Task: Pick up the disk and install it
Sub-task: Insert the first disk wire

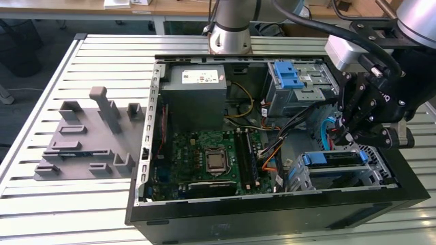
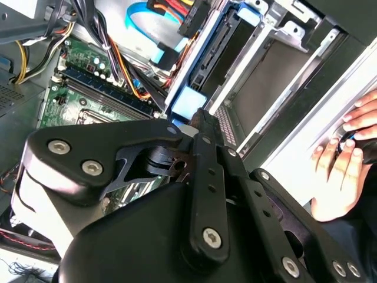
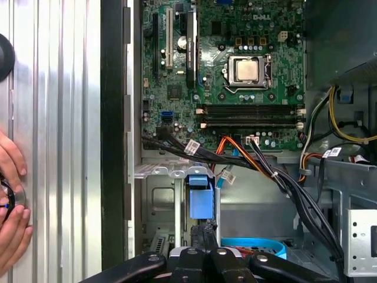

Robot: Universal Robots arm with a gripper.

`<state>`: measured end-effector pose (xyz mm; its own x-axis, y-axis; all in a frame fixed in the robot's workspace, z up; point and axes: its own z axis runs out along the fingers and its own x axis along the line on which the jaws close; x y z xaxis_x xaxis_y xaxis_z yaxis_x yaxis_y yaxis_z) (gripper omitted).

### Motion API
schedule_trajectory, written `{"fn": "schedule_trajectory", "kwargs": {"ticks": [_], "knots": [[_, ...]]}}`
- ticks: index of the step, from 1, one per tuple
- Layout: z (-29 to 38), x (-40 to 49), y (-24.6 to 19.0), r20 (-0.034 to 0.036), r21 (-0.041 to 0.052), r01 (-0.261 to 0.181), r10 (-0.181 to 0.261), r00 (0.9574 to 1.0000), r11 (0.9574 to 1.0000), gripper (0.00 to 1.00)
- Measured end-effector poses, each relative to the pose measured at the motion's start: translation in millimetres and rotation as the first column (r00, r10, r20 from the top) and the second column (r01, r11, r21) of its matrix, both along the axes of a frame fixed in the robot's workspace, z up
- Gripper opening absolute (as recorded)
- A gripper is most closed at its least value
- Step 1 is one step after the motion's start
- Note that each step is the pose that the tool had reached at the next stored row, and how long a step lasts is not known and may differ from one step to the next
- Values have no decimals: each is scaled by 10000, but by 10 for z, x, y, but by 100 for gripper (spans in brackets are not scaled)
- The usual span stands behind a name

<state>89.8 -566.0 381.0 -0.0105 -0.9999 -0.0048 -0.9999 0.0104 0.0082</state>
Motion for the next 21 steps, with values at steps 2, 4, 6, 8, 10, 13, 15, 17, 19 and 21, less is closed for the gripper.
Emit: {"fn": "schedule_trajectory", "kwargs": {"ticks": [2, 4, 6, 8, 10, 13, 15, 17, 19, 21], "knots": [[0, 20, 2, 0, -1, 0, 0, 10000, 10000, 11], [0, 34, 4, 0, 0, 0, 0, 10000, 10000, 11], [-1, 46, 6, 0, 0, 0, 0, 10000, 10000, 11], [-2, 56, 9, 0, 1, 0, 0, 10000, 10000, 11], [-1, 65, 13, 0, 0, 1, -1, 10000, 10000, 11], [-2, 74, 18, 0, 0, 1, -1, 10000, 10000, 11], [-2, 81, 22, 0, -1, 0, 0, 10000, 10000, 11], [-2, 88, 25, 0, -1, 0, 0, 10000, 10000, 11], [-2, 95, 29, 0, -1, 0, 0, 10000, 10000, 11], [-3, 102, 33, 0, 0, 0, 0, 10000, 10000, 11]]}}
